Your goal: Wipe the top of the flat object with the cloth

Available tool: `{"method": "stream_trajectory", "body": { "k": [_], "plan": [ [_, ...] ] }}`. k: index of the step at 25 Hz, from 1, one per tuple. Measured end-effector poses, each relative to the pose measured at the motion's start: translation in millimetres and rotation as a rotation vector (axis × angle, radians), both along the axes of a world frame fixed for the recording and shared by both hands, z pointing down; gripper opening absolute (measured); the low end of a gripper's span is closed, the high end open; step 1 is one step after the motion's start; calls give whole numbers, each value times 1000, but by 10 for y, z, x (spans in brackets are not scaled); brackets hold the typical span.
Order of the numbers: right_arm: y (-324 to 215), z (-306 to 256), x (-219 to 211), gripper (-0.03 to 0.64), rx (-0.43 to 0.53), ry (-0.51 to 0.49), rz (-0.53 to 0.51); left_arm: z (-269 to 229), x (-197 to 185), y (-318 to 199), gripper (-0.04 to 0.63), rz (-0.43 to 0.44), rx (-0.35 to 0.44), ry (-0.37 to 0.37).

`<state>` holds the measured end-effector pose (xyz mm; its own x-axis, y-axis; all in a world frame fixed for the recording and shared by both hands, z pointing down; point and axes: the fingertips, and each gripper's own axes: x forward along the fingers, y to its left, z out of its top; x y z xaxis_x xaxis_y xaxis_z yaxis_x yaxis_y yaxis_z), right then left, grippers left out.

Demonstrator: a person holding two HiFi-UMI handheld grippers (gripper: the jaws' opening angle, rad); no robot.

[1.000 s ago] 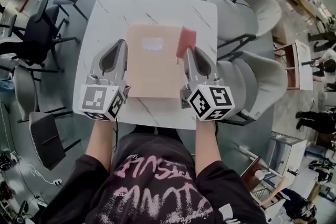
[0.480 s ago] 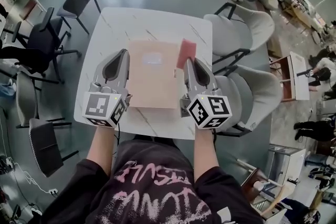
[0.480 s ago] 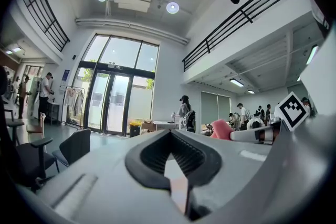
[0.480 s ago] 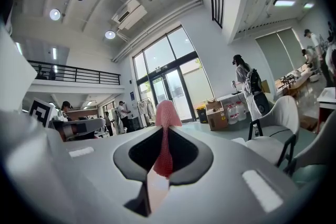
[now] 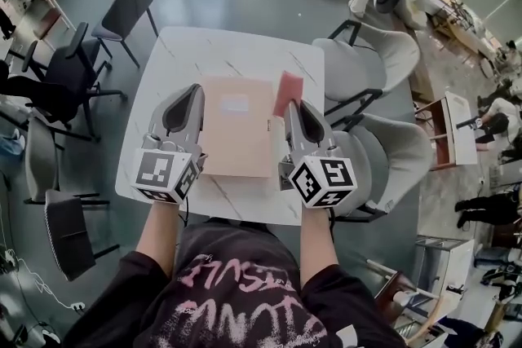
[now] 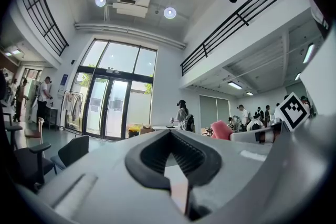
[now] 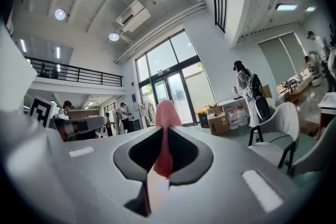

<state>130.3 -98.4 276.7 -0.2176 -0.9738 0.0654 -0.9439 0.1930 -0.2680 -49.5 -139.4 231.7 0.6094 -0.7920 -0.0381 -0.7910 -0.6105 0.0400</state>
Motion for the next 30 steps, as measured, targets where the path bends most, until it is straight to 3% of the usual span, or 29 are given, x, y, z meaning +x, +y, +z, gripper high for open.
{"method": "stream_trajectory", "body": {
  "k": [17,30],
  "plan": [
    [87,-231,-39,49,55,18,-1,-250,-49,128,0,-6,61,14],
    [55,-314,-78,46,66,30,-6,-268,-76,128,0,-5,60,19]
  ]
}}
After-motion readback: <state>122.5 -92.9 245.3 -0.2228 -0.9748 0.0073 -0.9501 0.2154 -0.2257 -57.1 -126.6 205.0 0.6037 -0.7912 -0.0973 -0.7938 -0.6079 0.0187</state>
